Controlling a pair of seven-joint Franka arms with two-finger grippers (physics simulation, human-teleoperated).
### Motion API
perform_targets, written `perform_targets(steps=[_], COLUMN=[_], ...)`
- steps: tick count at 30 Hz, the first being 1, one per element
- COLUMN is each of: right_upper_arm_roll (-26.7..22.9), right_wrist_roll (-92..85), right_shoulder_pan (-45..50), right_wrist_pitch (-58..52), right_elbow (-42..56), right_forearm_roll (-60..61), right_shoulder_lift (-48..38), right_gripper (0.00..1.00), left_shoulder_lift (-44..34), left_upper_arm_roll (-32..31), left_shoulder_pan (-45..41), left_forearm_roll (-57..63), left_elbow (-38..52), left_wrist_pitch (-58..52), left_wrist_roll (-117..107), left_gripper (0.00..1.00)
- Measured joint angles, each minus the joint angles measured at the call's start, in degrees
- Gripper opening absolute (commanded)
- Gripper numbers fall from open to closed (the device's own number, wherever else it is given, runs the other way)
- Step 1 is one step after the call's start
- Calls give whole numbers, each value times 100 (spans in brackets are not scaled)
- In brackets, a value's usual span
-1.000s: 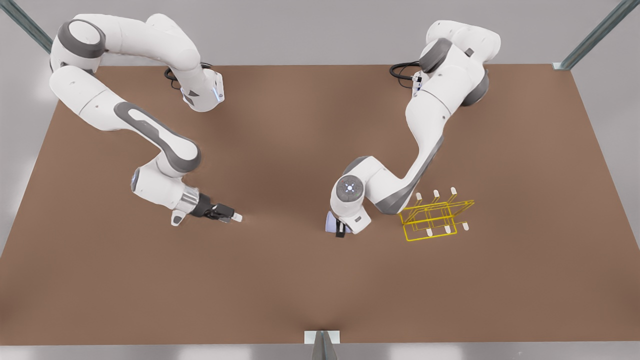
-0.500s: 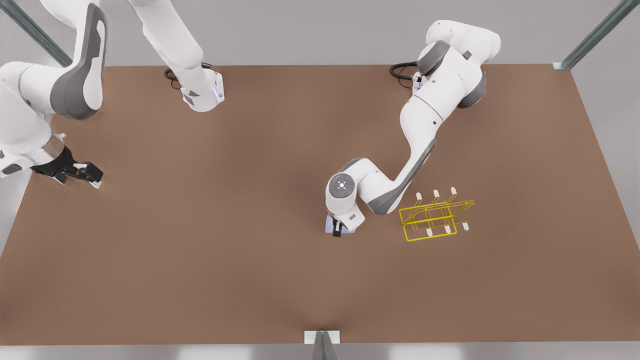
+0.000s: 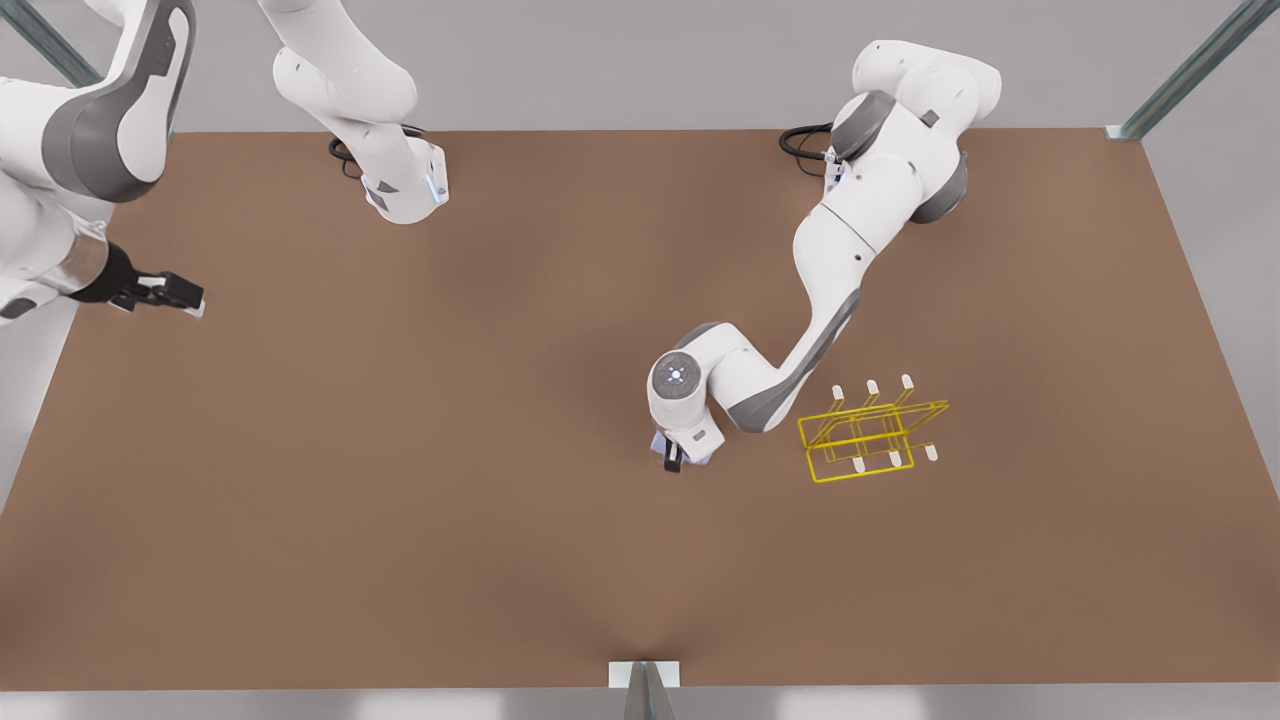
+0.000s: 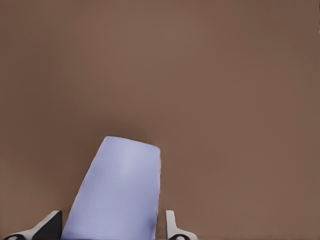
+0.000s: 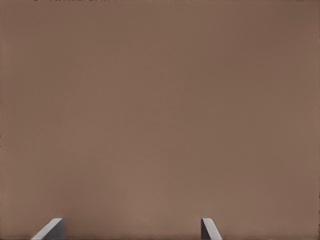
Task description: Place the cup on the cup holder
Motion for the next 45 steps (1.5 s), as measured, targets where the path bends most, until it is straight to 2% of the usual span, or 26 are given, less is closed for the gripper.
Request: perform_targets(steps=[4,6,13,20,29,30,31,32,40,45], right_upper_arm_roll=[73,266,517,518,516,516,517,516,515,509], right_wrist_roll=[-31,-41,4,79,144,150,155,160,177,182], right_shoulder_pan=[99,101,1046,761,838,828,818,813,747,754], right_wrist_pitch=[-116,-145,16,96,150,153,156,157,152,161], right_elbow=[260,256,291,325,316,316,316,315,316,321], right_forearm_roll=[12,7,-21,38,26,24,22,19,28,30], right_shoulder_lift=[222,312,575,585,683,689,693,694,695,746], right_gripper=[100,100,100,100,100,100,100,100,100,100], left_shoulder_lift=[-15,-8,43,182,312,313,315,315,144,-465], left_upper_arm_roll=[0,0,0,0,-10,-11,-14,-15,-199,-435], left_shoulder_pan=[7,-20,-52,-44,-44,-43,-40,-28,96,288], left_forearm_roll=[64,108,159,177,306,316,319,314,257,274], left_elbow=[17,4,-11,-2,32,34,36,39,38,67], left_wrist_pitch=[9,-4,-43,-10,17,18,18,16,-92,-676], left_wrist_roll=[76,178,676,1110,1507,1540,1572,1606,1835,1920], left_gripper=[100,100,100,100,99,92,72,68,70,72])
